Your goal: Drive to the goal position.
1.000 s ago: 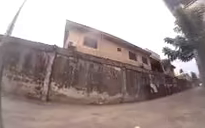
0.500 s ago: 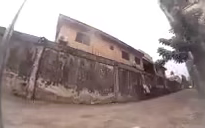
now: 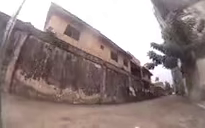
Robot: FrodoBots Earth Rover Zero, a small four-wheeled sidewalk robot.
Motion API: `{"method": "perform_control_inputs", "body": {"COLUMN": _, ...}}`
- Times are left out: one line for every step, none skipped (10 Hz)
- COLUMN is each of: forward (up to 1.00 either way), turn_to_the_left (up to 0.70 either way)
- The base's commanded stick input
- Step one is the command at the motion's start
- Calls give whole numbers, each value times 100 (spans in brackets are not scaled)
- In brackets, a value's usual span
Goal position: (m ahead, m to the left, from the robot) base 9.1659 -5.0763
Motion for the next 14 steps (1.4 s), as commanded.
{"method": "perform_control_inputs", "body": {"forward": 84, "turn_to_the_left": -34}}
{"method": "perform_control_inputs", "body": {"forward": 84, "turn_to_the_left": -34}}
{"method": "perform_control_inputs", "body": {"forward": 84, "turn_to_the_left": -17}}
{"method": "perform_control_inputs", "body": {"forward": 84, "turn_to_the_left": 3}}
{"method": "perform_control_inputs", "body": {"forward": 84, "turn_to_the_left": 3}}
{"method": "perform_control_inputs", "body": {"forward": 84, "turn_to_the_left": 3}}
{"method": "perform_control_inputs", "body": {"forward": 84, "turn_to_the_left": 3}}
{"method": "perform_control_inputs", "body": {"forward": 84, "turn_to_the_left": 3}}
{"method": "perform_control_inputs", "body": {"forward": 84, "turn_to_the_left": 3}}
{"method": "perform_control_inputs", "body": {"forward": 84, "turn_to_the_left": 3}}
{"method": "perform_control_inputs", "body": {"forward": 84, "turn_to_the_left": 3}}
{"method": "perform_control_inputs", "body": {"forward": 84, "turn_to_the_left": 3}}
{"method": "perform_control_inputs", "body": {"forward": 84, "turn_to_the_left": 3}}
{"method": "perform_control_inputs", "body": {"forward": 84, "turn_to_the_left": 3}}
